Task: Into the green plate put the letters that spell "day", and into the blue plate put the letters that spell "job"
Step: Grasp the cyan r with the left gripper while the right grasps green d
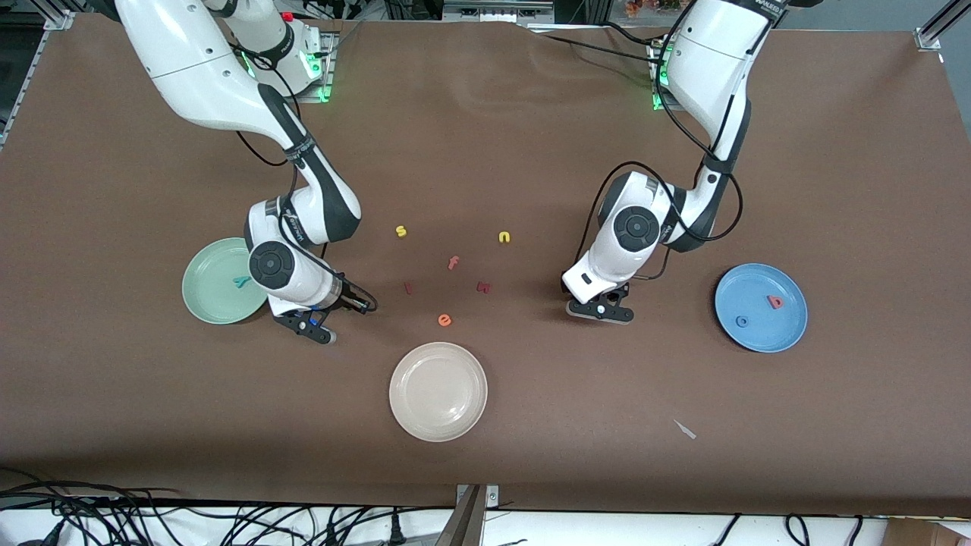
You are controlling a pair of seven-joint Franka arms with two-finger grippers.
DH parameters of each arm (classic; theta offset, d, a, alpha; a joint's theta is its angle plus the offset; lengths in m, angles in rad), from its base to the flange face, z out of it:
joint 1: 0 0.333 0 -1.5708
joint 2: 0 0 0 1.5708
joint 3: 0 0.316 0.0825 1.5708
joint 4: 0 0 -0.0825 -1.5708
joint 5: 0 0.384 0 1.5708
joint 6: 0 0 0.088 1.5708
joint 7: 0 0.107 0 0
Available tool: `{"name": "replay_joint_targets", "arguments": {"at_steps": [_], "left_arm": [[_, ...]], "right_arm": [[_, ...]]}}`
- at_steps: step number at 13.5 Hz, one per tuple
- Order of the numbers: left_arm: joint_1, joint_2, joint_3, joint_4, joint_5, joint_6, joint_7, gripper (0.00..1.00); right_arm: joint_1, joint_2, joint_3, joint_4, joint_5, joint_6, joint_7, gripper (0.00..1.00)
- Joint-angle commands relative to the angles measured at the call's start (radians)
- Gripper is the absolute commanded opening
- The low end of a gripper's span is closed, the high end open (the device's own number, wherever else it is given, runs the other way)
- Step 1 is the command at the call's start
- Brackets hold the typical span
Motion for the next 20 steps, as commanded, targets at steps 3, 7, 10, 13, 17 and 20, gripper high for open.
{"name": "replay_joint_targets", "arguments": {"at_steps": [3,7,10,13,17,20], "left_arm": [[-0.024,0.025,0.020,0.018,-0.015,0.003,0.014,0.47],[-0.033,0.029,0.042,0.021,0.040,0.003,0.016,0.20],[-0.001,-0.004,0.049,0.015,0.054,-0.003,0.016,0.13],[0.153,-0.101,0.036,-0.031,0.060,-0.014,0.156,0.12],[0.404,-0.236,-0.024,-0.124,0.059,-0.081,0.472,0.13],[0.520,-0.294,-0.040,-0.218,0.059,-0.098,0.611,0.17]], "right_arm": [[0.005,0.014,-0.003,0.064,0.007,-0.043,-0.006,0.16],[-0.005,-0.013,-0.012,0.102,0.001,-0.178,-0.127,0.15],[-0.005,-0.101,-0.055,0.028,-0.002,-0.224,-0.273,0.15],[-0.005,-0.184,-0.087,-0.077,-0.093,-0.207,-0.350,0.15],[-0.005,-0.293,-0.142,-0.241,-0.094,-0.127,-0.480,0.15],[-0.005,-0.346,-0.220,-0.371,-0.094,0.004,-0.641,0.15]]}}
